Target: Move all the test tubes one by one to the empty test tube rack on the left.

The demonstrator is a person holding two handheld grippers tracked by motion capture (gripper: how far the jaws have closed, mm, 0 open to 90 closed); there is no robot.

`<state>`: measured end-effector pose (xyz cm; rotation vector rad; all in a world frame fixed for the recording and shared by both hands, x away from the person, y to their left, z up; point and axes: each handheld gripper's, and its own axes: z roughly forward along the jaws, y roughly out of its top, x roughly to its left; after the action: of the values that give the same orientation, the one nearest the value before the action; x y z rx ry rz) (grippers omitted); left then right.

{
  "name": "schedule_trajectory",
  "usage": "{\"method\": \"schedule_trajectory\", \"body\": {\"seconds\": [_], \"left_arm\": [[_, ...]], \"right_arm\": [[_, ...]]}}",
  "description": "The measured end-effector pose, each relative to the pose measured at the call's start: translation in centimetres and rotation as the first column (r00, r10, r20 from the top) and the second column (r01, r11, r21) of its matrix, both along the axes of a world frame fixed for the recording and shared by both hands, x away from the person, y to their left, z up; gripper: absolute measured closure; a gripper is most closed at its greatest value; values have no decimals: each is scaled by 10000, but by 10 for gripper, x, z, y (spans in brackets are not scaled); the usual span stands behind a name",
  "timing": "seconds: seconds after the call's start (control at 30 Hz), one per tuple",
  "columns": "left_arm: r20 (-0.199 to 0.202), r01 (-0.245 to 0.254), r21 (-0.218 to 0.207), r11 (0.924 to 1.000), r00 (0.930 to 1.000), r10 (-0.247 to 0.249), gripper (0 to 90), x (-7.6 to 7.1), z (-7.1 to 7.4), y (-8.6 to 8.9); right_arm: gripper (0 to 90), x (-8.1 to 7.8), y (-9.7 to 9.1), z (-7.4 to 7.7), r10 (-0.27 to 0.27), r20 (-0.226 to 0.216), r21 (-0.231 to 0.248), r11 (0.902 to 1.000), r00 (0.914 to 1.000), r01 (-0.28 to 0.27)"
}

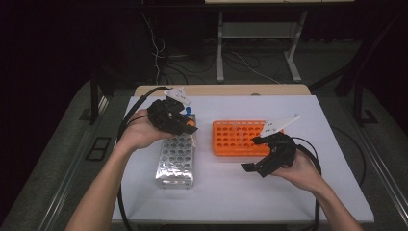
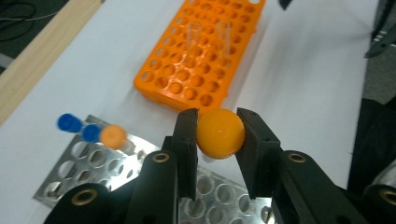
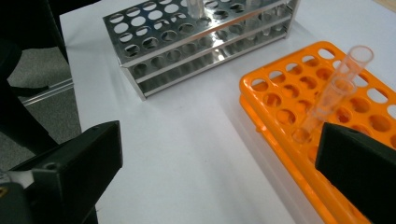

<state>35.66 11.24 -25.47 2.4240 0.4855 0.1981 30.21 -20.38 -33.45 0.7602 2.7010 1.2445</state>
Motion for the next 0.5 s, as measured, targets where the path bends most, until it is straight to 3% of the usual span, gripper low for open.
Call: {"method": "schedule_trajectory", "body": {"seconds": [0.37, 0.5], "left_arm": [[233, -587, -247, 9980, 9980, 593, 689, 23, -3, 14], [346, -846, -145, 9963, 9958, 851, 689, 30, -6, 18]], "right_arm": [[2, 0, -11, -5, -173, -131, 42, 9998, 9998, 174], [3, 0, -13, -6, -207, -115, 80, 9998, 9997, 208]]}}
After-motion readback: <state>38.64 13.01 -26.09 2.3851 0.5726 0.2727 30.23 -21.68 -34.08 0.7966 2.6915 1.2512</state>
